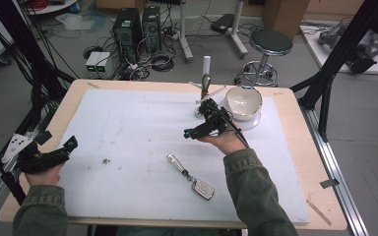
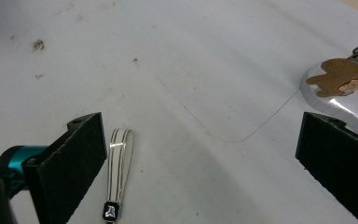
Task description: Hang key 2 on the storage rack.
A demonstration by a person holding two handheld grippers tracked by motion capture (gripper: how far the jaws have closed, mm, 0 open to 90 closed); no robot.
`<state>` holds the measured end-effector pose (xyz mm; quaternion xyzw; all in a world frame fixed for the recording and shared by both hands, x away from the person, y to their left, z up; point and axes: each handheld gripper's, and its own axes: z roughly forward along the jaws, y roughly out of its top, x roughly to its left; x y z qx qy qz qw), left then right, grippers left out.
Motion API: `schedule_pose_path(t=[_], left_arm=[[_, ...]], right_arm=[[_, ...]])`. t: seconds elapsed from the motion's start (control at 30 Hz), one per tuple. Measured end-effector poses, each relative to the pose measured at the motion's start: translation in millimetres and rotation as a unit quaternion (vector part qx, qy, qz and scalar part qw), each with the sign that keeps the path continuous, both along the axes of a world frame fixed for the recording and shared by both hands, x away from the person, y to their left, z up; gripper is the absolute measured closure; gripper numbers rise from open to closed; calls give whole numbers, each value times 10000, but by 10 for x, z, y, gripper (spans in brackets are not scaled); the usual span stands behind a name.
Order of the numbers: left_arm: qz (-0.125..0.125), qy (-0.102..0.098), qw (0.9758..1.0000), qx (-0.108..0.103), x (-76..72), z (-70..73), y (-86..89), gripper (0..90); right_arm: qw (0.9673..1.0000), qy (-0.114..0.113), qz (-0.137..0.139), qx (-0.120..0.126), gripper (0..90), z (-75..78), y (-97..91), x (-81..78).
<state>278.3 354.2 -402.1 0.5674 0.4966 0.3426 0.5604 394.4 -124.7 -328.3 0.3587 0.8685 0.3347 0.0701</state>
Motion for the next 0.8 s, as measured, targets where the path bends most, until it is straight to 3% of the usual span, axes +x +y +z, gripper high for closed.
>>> schedule_pose_path(t=[0.2,0.8], left_arm=[[3,-4,10000,-11,2,0,-2,18],[-2,1,10000,-7,3,0,2,18]], right_arm=[[10000,-6,88,-27,7,-28,71,-83],[9990,258,240,-289,7,-279,256,-230]])
